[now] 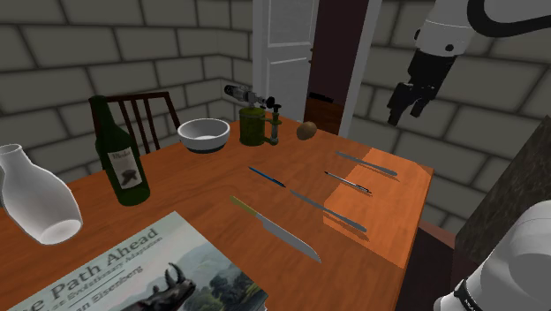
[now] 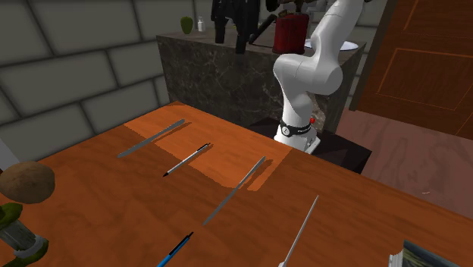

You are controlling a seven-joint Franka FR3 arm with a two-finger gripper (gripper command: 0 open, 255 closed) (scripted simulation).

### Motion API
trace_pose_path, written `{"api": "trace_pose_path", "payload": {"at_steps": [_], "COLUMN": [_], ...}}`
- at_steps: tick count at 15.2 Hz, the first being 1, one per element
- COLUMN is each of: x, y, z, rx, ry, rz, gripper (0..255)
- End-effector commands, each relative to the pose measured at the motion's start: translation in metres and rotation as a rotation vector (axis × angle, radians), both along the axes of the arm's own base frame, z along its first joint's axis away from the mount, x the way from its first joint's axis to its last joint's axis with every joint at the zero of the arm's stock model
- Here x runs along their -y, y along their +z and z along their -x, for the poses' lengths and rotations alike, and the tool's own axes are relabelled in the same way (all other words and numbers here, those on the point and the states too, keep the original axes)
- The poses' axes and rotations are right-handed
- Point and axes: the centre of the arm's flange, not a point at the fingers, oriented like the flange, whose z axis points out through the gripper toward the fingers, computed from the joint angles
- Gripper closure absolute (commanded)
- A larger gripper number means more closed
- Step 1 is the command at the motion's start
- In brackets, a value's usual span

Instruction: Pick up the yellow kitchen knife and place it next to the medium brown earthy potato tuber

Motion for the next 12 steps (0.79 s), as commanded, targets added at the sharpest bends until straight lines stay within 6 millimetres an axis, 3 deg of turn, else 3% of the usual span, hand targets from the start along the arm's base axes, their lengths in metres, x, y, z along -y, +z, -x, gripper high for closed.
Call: {"api": "trace_pose_path", "payload": {"at_steps": [1, 12], "x": [0.000, -0.096], "y": [0.000, -0.084], "z": [0.000, -0.069], "rx": [0.000, -0.078], "ry": [0.000, 0.119], "rz": [0.000, -0.031], "gripper": [0, 0]}}
